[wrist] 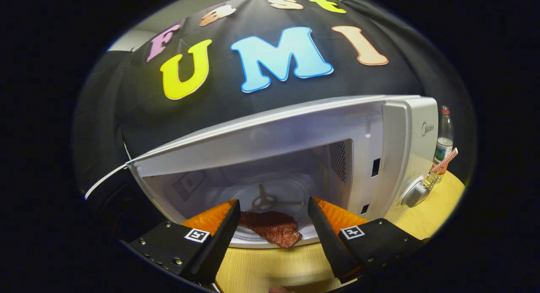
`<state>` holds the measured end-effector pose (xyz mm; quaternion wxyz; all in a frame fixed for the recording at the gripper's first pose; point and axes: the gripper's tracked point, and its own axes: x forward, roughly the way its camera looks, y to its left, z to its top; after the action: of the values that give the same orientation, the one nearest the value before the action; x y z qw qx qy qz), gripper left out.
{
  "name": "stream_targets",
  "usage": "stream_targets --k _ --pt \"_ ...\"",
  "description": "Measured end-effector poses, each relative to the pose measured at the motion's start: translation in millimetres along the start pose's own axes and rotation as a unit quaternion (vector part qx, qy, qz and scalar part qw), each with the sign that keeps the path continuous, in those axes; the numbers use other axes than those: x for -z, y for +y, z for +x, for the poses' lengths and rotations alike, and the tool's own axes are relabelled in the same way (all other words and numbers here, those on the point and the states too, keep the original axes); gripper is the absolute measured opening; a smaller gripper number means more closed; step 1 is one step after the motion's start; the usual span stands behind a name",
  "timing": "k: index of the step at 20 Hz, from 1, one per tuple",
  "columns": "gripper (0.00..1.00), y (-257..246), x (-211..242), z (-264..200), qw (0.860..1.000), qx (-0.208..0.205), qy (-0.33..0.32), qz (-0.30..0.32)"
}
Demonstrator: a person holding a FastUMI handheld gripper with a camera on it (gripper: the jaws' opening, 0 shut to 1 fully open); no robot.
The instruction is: Open the microwave, put the food inside, and close the microwave door.
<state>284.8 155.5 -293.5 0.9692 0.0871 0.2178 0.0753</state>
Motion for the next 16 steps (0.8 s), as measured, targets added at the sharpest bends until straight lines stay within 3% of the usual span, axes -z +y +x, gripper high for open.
stream_targets --k 4,10,16 --pt "0.97 13.6 -35.8 -48.6 0.998 -0.029 -0.037 -0.038" --pt "0.97 38.6 -75.1 -131.3 0.995 -0.059 -0.07 -0.035" --pt "0.97 77.9 -82.7 -200.7 0.99 -0.099 -0.083 -0.062"
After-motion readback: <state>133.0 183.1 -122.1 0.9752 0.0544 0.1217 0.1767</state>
